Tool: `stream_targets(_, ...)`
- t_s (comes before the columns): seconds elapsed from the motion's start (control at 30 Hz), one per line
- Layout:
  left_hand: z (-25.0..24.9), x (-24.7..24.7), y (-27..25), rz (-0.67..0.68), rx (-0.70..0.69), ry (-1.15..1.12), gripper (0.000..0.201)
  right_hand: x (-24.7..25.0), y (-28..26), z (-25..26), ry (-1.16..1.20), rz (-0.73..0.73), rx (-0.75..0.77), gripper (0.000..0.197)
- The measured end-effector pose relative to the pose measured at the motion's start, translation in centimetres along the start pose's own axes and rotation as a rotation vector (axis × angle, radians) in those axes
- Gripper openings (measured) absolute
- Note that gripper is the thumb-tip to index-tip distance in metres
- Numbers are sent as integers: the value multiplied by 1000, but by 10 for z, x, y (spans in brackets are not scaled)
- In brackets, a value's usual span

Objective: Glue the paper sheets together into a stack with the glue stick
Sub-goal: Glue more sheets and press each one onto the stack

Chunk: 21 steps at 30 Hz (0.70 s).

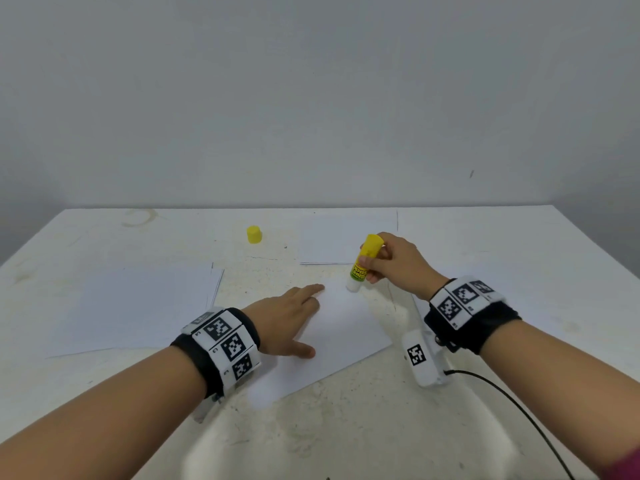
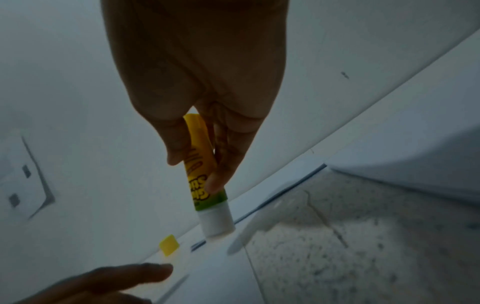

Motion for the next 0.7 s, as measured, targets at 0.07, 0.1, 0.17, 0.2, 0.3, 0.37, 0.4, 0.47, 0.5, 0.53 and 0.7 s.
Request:
stream_targets(0.07, 0, -2, 1, 36, 0, -13, 85, -12, 5, 1, -67, -5, 23, 24)
stream_targets(0.1, 1, -2, 1, 45, 1, -9, 87, -18, 6, 2, -98, -1, 42, 23)
stream_targets(0.17, 2, 0, 3, 47, 7, -5, 88, -30, 8, 6, -166, 26, 75, 21)
stream_targets(0.2, 2, 0, 3, 48, 9, -5, 88, -35, 8, 7, -209, 48, 92, 20)
stream_targets(0.3, 3, 1, 4, 45, 11, -5, 88, -39, 2, 12, -378, 126, 167, 18)
stream_targets(0.37, 4, 0, 6, 41, 12, -29, 89, -35, -5, 13, -447, 177, 179, 21)
stream_targets(0.4, 4, 0, 6, 38, 12, -43, 89, -32, -10, 12, -456, 199, 173, 22)
stream_targets(0.47, 5, -1, 8, 35, 12, -53, 90, -26, -21, 10, -464, 242, 167, 21)
stream_targets(0.5, 5, -1, 9, 38, 14, -49, 91, -23, -27, 9, -479, 262, 167, 20)
stream_targets(0.53, 6, -1, 9, 42, 16, -38, 91, -20, -33, 7, -498, 280, 168, 18)
stream_targets(0.7, 6, 0, 11, 67, 20, 5, 86, -7, -58, 1, -528, 338, 133, 20)
Point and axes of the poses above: each hand's wrist, its own y-axis towards the middle knuckle, its own x-axis out of the back of the hand, z = x × y, the point moved 6 cm from there along y, towards the middle knuckle, and after that the axes turned 7 degrees about -z, right-handed, at the moved point
